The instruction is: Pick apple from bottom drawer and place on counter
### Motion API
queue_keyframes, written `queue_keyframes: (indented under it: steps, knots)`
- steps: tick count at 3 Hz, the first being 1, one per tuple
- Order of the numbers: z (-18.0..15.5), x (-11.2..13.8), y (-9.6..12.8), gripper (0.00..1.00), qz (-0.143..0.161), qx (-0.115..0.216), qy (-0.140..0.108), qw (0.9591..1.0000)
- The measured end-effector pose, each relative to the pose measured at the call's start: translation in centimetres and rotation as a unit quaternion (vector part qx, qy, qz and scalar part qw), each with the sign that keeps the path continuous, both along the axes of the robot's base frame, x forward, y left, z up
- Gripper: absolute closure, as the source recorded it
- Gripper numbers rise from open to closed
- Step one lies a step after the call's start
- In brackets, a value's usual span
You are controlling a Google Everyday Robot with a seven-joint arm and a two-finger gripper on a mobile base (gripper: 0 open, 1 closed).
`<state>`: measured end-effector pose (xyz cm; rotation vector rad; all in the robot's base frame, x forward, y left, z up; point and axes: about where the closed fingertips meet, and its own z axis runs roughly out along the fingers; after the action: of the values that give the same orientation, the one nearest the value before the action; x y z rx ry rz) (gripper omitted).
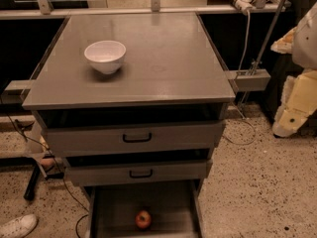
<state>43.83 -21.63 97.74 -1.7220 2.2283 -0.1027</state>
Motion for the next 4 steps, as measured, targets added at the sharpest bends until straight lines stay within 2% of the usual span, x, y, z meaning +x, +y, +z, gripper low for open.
queue_keyframes:
  steps: [1, 2, 3, 4]
  knots:
    - [0.0, 0.0, 0.0, 0.00, 0.000, 0.000, 0.000, 1.0000]
    - [-0.6, 0.4, 0.4, 0.00, -0.002, -0.025, -0.015, 0.9996]
    - [-4.7, 0.2, 2.6, 0.00, -0.015, -0.037, -0.018, 0.9990]
    - [-12.3, -0.2, 4.4, 0.00, -0.023, -0.031, 0.012, 0.9992]
